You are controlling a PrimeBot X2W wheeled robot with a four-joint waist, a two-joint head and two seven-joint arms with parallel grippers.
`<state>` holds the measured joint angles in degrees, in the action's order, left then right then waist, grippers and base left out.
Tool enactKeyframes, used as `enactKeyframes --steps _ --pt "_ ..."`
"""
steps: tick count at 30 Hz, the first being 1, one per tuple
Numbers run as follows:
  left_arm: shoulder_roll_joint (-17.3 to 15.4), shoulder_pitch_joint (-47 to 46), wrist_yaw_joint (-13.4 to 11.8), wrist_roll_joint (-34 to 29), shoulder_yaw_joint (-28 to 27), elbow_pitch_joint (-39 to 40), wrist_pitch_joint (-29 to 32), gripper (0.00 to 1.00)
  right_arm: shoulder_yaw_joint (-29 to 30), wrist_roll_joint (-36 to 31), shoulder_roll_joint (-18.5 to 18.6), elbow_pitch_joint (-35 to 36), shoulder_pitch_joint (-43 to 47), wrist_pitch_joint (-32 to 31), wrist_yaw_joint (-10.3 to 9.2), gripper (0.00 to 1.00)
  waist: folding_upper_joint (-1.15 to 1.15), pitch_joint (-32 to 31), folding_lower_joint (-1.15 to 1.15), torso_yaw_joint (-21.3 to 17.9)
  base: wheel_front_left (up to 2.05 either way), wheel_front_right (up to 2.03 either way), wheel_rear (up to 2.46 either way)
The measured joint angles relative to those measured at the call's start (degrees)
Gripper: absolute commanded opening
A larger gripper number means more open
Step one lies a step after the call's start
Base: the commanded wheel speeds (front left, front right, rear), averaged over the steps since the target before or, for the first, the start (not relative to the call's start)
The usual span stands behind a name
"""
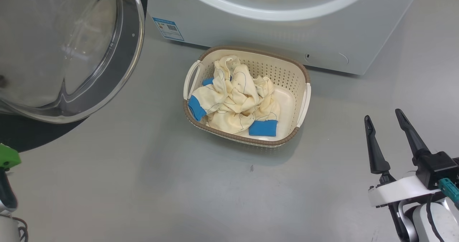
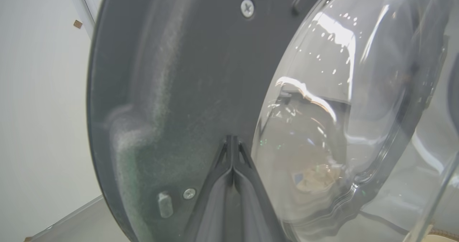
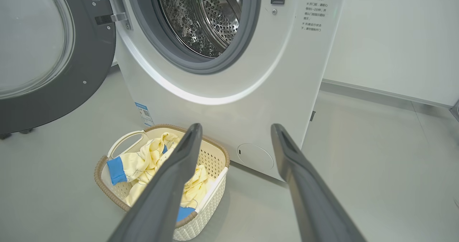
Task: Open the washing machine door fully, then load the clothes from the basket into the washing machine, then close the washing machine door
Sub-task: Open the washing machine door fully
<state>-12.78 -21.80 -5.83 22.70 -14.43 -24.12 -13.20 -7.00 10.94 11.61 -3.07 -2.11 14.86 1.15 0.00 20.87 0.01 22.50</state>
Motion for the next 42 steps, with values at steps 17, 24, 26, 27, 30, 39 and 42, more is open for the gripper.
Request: enactKeyframes --steps 17,24,26,27,30,39,42 --pt "-1.4 -3.4 -0.1 0.0 -2.2 -9.1 -1.1 0.0 0.2 0.0 0.0 -1.2 -1.1 0.0 0.33 1.0 0.0 -0.4 -0.01 -0.1 0.0 0.0 0.0" --pt "-0.3 -0.5 0.2 -2.1 -3.8 -4.8 -1.3 0.0 0.2 0.0 -0.9 -2.0 -1.0 0.0 0.42 1.0 0.0 -2.6 -0.01 -0.1 0.0 0.0 0.0" --pt "0.4 0.7 0.4 -3.2 -4.2 -2.1 -1.3 0.0 0.3 0.0 -1.1 -2.2 -1.0 0.0 0.42 1.0 0.0 -3.3 0.0 -0.1 0.0 0.0 0.0" --pt "0.4 0.7 0.4 -3.2 -4.2 -2.1 -1.3 0.0 0.3 0.0 -1.1 -2.2 -1.0 0.0 0.42 1.0 0.0 -3.3 0.0 -0.1 0.0 0.0 0.0" --pt "2.5 3.4 1.2 -4.7 -4.0 2.2 -1.3 0.0 0.4 0.1 -1.7 -2.6 -0.9 0.0 0.42 1.0 0.0 -4.4 -0.01 -0.2 0.0 0.0 0.0" --pt "9.8 13.8 6.0 -8.7 3.3 14.2 -1.5 0.15 0.2 0.3 -4.0 -4.1 1.1 0.0 0.56 1.0 0.0 -9.3 -0.01 -1.1 0.0 0.0 0.0" --pt "11.1 16.3 7.3 -9.7 6.0 16.6 -1.5 0.48 -0.2 0.5 -4.6 -4.3 1.9 0.0 0.56 1.0 0.0 -10.7 -0.01 -1.6 0.0 0.0 0.0"
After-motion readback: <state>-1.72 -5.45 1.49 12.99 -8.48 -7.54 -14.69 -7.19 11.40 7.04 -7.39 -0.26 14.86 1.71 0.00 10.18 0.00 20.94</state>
